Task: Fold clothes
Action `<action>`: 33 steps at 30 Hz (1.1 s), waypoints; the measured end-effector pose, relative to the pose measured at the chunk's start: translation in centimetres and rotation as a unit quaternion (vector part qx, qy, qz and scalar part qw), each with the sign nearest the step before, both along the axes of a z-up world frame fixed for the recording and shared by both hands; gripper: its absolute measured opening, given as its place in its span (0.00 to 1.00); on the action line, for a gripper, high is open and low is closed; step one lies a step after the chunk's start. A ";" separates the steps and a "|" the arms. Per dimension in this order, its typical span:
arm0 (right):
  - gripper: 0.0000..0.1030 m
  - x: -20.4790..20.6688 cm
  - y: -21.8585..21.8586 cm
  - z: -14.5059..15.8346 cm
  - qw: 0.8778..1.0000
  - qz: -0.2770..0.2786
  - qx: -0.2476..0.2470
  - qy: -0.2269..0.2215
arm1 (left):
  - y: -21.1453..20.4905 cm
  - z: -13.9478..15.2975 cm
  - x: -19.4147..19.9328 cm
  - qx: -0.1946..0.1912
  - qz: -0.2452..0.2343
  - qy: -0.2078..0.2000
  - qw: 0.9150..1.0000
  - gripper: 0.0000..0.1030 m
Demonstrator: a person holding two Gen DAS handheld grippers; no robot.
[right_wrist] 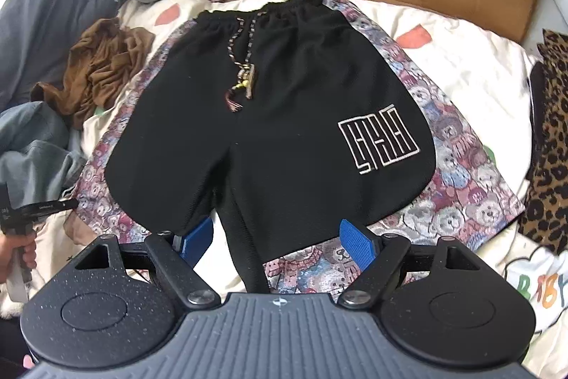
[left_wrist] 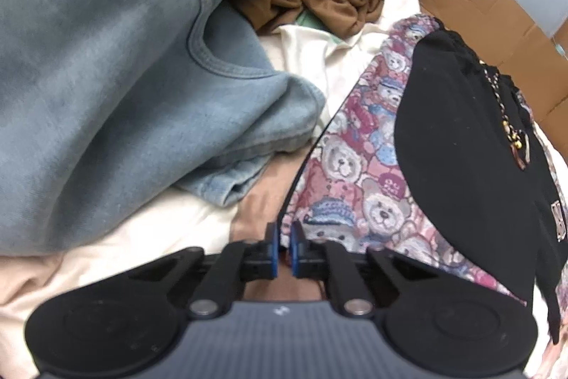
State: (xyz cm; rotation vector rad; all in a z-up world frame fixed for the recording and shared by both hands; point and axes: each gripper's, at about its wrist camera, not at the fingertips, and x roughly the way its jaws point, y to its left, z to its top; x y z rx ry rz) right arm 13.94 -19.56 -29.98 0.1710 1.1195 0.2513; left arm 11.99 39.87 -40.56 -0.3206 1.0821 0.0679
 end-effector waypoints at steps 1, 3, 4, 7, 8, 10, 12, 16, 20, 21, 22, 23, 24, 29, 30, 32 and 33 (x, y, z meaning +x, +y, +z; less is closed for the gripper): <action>0.81 0.1 -0.1 0.1 1.000 0.001 -0.001 -0.001 | -0.1 0.3 0.0 0.000 -0.002 0.000 1.000 0.05; 0.81 0.1 -0.5 0.2 1.000 -0.010 0.001 -0.003 | -0.2 1.0 0.2 -0.002 -0.005 0.001 1.000 0.05; 0.81 0.1 -0.6 0.2 1.000 -0.013 0.007 -0.004 | -0.3 1.4 0.2 -0.003 -0.007 0.001 1.000 0.05; 0.81 0.1 -0.9 0.4 0.999 -0.022 0.023 -0.008 | -0.6 2.9 0.6 -0.009 -0.013 -0.009 1.000 0.05; 0.81 0.1 -1.0 0.5 0.999 -0.025 0.028 -0.010 | -0.7 3.5 0.7 -0.011 -0.015 -0.013 1.000 0.05; 0.81 0.0 -1.3 0.7 0.999 -0.030 0.037 -0.015 | -1.0 4.6 0.9 -0.011 -0.018 -0.015 1.000 0.05; 0.81 -0.1 -1.5 1.0 0.998 -0.035 0.043 -0.022 | -1.5 5.7 1.3 -0.007 -0.026 -0.015 1.000 0.05; 0.81 -0.3 -2.0 1.3 0.997 -0.043 0.055 -0.033 | -3.0 7.9 2.1 -0.007 -0.042 -0.013 0.999 0.05; 0.81 -0.4 -2.3 1.4 0.996 -0.048 0.067 -0.042 | -4.7 9.7 3.1 -0.014 -0.051 -0.011 0.999 0.04; 0.81 -0.4 -2.4 1.4 0.995 -0.049 0.071 -0.044 | -5.3 10.1 3.4 -0.017 -0.057 -0.011 0.998 0.04; 0.81 -0.3 -2.5 1.3 0.995 -0.050 0.074 -0.046 | -6.0 10.5 3.7 -0.019 -0.062 -0.011 0.998 0.04; 0.81 -0.3 -2.6 1.3 0.994 -0.052 0.078 -0.049 | -6.6 10.8 4.0 -0.021 -0.067 -0.011 0.997 0.04; 0.81 -0.2 -2.7 1.2 0.994 -0.053 0.081 -0.051 | -7.2 11.2 4.3 -0.024 -0.072 -0.011 0.997 0.04; 0.81 0.0 -2.8 0.8 0.992 -0.060 0.093 -0.058 | -10.3 13.0 5.8 -0.035 -0.097 -0.011 0.995 0.04; 0.81 0.0 -2.8 0.7 0.992 -0.063 0.098 -0.056 | -10.9 13.3 6.1 -0.037 -0.103 -0.012 0.994 0.04; 0.81 0.0 -2.8 0.4 0.990 -0.068 0.108 -0.053 | -12.2 14.0 6.7 -0.042 -0.113 -0.012 0.993 0.04; 0.81 0.0 -2.7 0.4 0.991 -0.065 0.107 -0.055 | -12.8 14.4 7.0 -0.044 -0.118 -0.012 0.992 0.04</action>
